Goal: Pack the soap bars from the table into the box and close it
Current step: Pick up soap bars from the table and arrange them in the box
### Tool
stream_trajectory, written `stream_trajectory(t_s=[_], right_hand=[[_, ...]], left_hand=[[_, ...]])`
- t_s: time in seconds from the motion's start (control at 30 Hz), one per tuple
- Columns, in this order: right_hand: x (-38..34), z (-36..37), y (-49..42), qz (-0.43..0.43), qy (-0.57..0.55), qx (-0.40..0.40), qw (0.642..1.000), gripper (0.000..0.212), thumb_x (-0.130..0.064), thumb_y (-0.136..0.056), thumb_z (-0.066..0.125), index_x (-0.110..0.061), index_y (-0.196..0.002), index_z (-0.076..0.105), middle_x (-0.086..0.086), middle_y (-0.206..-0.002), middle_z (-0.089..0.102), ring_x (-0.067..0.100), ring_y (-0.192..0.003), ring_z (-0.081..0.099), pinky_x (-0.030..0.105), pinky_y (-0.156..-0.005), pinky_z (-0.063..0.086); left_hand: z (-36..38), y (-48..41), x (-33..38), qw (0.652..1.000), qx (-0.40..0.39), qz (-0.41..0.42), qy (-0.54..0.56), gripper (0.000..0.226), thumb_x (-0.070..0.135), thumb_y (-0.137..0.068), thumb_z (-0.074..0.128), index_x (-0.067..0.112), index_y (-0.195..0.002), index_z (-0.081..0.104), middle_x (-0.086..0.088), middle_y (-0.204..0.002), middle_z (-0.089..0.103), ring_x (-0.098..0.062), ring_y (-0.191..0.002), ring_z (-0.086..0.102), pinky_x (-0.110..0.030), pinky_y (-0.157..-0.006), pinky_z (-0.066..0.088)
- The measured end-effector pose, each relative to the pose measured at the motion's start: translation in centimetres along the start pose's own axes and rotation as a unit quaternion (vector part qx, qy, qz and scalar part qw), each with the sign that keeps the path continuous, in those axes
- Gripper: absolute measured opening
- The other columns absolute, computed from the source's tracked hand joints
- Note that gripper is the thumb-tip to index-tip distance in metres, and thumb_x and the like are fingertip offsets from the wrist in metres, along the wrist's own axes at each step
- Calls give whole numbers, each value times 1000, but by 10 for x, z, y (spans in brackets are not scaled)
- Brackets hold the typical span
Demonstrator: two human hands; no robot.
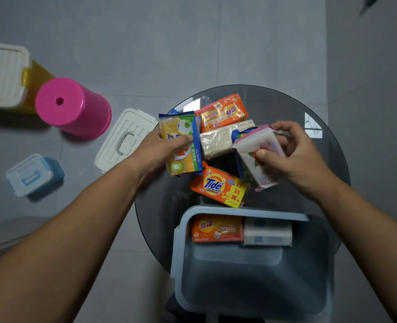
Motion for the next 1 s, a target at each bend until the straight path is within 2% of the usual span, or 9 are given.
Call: stream_trajectory(t_s=[0.23, 0.33, 0.43, 0.53, 0.6, 0.67, 0.8, 0.9, 1.0], right_hand=[[-8, -3, 12, 46, -165, 76, 982, 86, -42, -56, 91, -11, -125, 52, 0, -92, 75, 18, -79, 74, 39, -67, 60], [-12, 0, 22, 60, -270, 73, 958, 64, -31, -68, 81, -10, -121, 53, 1, -85, 75, 16, -76, 73, 35, -66, 59], [-18, 6, 40, 80, -366, 54, 926, 16, -21, -87, 64, -14, -100, 70, 1, -82, 76, 17, -75, 73, 38, -71, 61], [-19, 9, 60, 102, -417, 9, 903, 16, -24, -86, 64, -17, -94, 76, 6, -92, 75, 24, -85, 71, 48, -87, 56], [-19, 12, 73, 123, -433, -32, 892, 42, -27, -67, 83, -15, -105, 73, 10, -101, 72, 30, -93, 68, 56, -94, 51], [-13, 13, 86, 144, -425, -66, 891, 64, -31, -50, 93, -13, -108, 73, 12, -103, 72, 31, -94, 69, 57, -95, 50], [-1, 14, 115, 187, -347, -129, 910, 63, -35, -39, 98, -13, -94, 78, 10, -86, 77, 24, -75, 74, 41, -80, 59], [6, 18, 134, 196, -215, -188, 938, 58, -31, -56, 92, -11, -104, 68, 12, -84, 76, 21, -67, 74, 32, -62, 61], [14, 26, 146, 216, -132, -216, 943, 44, -18, -74, 79, -9, -114, 63, 13, -89, 76, 21, -69, 74, 30, -60, 61]], left_hand=[[3, 21, 7, 986, -40, 1, 162, 15, 18, -94, 67, 14, -108, 66, -3, -88, 81, -17, -76, 78, -30, -58, 61], [5, 39, 11, 982, -53, 19, 182, 17, 21, -95, 63, 16, -111, 66, -3, -89, 80, -17, -74, 78, -34, -57, 62], [8, 59, 11, 976, -75, 40, 201, 18, 27, -91, 63, 22, -108, 66, 0, -89, 80, -17, -75, 77, -35, -57, 63], [15, 85, 10, 968, -108, 44, 220, 29, 31, -83, 69, 22, -110, 65, 1, -85, 79, -14, -68, 76, -27, -47, 57], [19, 100, 1, 967, -118, 39, 222, 32, 28, -81, 73, 19, -111, 65, 0, -83, 78, -13, -63, 75, -25, -44, 55], [22, 112, -11, 968, -116, 39, 220, 32, 28, -79, 70, 20, -110, 67, -2, -86, 78, -15, -65, 75, -26, -44, 55], [26, 134, -39, 965, -82, 37, 248, 21, 27, -87, 66, 22, -108, 67, 0, -88, 80, -15, -73, 77, -31, -55, 62], [26, 150, -55, 961, -38, 41, 272, 14, 23, -98, 57, 23, -107, 66, 1, -88, 80, -15, -74, 77, -32, -59, 63], [25, 159, -67, 957, -2, 50, 286, 14, 22, -99, 56, 22, -107, 67, 0, -91, 80, -16, -79, 77, -34, -67, 65]])
Point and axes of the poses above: each hand's wrist, its own y-axis away from the middle knuckle, its own z-axis out of the palm, x = y × z, the point moved 3 cm from there along -y, towards the middle knuckle
